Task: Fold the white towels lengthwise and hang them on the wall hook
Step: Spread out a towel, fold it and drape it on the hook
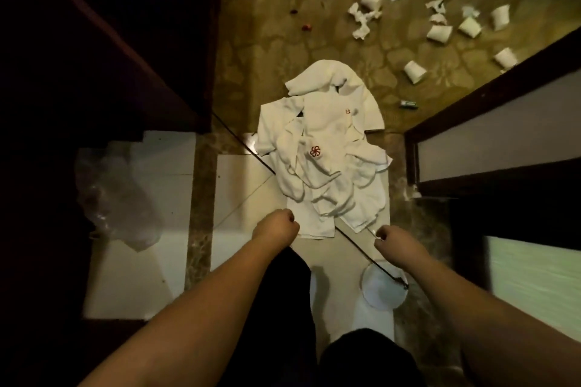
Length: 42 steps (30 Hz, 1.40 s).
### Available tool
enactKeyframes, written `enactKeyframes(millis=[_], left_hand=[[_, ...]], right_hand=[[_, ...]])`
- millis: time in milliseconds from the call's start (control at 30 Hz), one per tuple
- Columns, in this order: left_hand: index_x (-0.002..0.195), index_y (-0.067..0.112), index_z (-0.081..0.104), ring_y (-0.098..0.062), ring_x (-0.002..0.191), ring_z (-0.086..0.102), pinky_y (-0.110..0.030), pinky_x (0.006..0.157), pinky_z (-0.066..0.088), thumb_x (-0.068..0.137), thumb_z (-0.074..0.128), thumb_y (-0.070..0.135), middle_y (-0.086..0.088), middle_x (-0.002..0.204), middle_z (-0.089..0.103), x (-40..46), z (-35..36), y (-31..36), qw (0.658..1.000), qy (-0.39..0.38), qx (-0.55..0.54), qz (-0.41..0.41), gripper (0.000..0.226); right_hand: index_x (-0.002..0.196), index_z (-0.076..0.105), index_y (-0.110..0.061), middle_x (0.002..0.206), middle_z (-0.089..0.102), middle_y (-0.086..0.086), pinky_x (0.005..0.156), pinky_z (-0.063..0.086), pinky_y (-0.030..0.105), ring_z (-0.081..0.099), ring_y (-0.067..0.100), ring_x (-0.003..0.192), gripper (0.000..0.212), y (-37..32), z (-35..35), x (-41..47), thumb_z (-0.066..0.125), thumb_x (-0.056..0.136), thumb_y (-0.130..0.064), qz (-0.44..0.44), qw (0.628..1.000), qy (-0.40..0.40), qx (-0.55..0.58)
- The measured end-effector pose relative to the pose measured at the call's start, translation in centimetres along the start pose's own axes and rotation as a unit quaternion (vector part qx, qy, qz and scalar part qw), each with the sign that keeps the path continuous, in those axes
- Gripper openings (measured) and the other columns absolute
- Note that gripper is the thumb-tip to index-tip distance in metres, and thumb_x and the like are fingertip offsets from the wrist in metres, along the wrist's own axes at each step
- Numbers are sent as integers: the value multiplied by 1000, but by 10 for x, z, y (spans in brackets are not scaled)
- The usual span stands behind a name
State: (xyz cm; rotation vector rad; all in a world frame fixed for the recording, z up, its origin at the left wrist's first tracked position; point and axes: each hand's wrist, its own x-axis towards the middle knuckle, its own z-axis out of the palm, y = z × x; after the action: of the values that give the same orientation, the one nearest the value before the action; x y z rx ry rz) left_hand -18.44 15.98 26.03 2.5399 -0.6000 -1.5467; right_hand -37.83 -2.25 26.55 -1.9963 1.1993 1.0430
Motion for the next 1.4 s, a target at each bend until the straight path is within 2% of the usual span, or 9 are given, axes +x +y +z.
enactKeyframes(millis=[233, 400, 633, 800, 867, 1000, 1133, 1233, 1400], left_hand=[[110, 11, 64, -23, 87, 52, -28, 73, 40, 97, 47, 24, -9, 110, 63, 156, -42, -5, 999, -16, 50, 8, 25], [103, 13, 63, -26, 89, 54, -30, 74, 40, 97, 47, 27, -14, 112, 64, 263, -26, -5, 999, -17, 45, 9, 22], [125, 15, 59, -26, 102, 58, -29, 78, 42, 96, 53, 26, -11, 124, 63, 370, 25, 32, 996, -13, -90, 5, 32], [135, 13, 49, -28, 111, 61, -39, 97, 53, 92, 65, 39, -5, 127, 61, 422, 60, 48, 955, -23, -293, -38, 53], [129, 10, 57, -25, 101, 64, -38, 92, 55, 94, 65, 36, -11, 119, 66, 428, 69, 49, 929, -48, -361, -61, 44], [124, 10, 62, -27, 91, 66, -32, 77, 56, 98, 59, 21, -13, 109, 69, 413, 70, 40, 904, -49, -419, -75, 28], [112, 9, 62, -26, 81, 64, -33, 75, 50, 100, 58, 21, -11, 97, 68, 361, 58, 23, 904, -89, -408, -89, 18], [110, 4, 64, -24, 76, 62, -31, 71, 48, 100, 57, 24, -10, 94, 72, 314, 46, 17, 914, -96, -385, -89, 24], [139, 14, 47, -23, 118, 54, -34, 100, 45, 92, 69, 22, -6, 137, 51, 248, 13, 34, 970, 8, -241, 5, 52]], right_hand=[[117, 65, -10, 121, 65, 12, 80, 40, 27, 58, 25, 100, 27, -55, -16, 138, 57, 94, -24, 29, 992, -6, 121], [121, 63, -7, 126, 63, 16, 87, 39, 28, 57, 31, 115, 31, -74, -3, 251, 60, 94, -23, 26, 986, -15, 166], [143, 47, -6, 140, 54, 13, 98, 38, 28, 52, 27, 126, 60, -82, 39, 373, 70, 90, -25, -3, 966, 16, 257], [144, 41, -13, 121, 61, 6, 73, 47, 24, 64, 21, 102, 72, -87, 68, 426, 77, 85, -29, 7, 890, -1, 455], [130, 51, -10, 115, 66, 10, 60, 47, 16, 64, 16, 87, 49, -90, 78, 431, 73, 88, -20, 9, 873, -17, 487], [122, 62, -10, 113, 70, 13, 74, 50, 28, 66, 23, 96, 31, -92, 88, 408, 68, 91, -13, -24, 855, -19, 517], [110, 67, -17, 110, 71, 4, 91, 49, 31, 66, 20, 102, 18, -87, 82, 349, 68, 92, -18, -58, 897, -13, 438], [126, 63, -9, 119, 66, 9, 91, 42, 25, 61, 20, 106, 33, -89, 69, 299, 65, 96, -21, -80, 929, -9, 360], [124, 66, -7, 116, 59, 10, 85, 30, 11, 57, 22, 110, 28, -92, 19, 222, 60, 98, -16, -180, 946, 8, 270]])
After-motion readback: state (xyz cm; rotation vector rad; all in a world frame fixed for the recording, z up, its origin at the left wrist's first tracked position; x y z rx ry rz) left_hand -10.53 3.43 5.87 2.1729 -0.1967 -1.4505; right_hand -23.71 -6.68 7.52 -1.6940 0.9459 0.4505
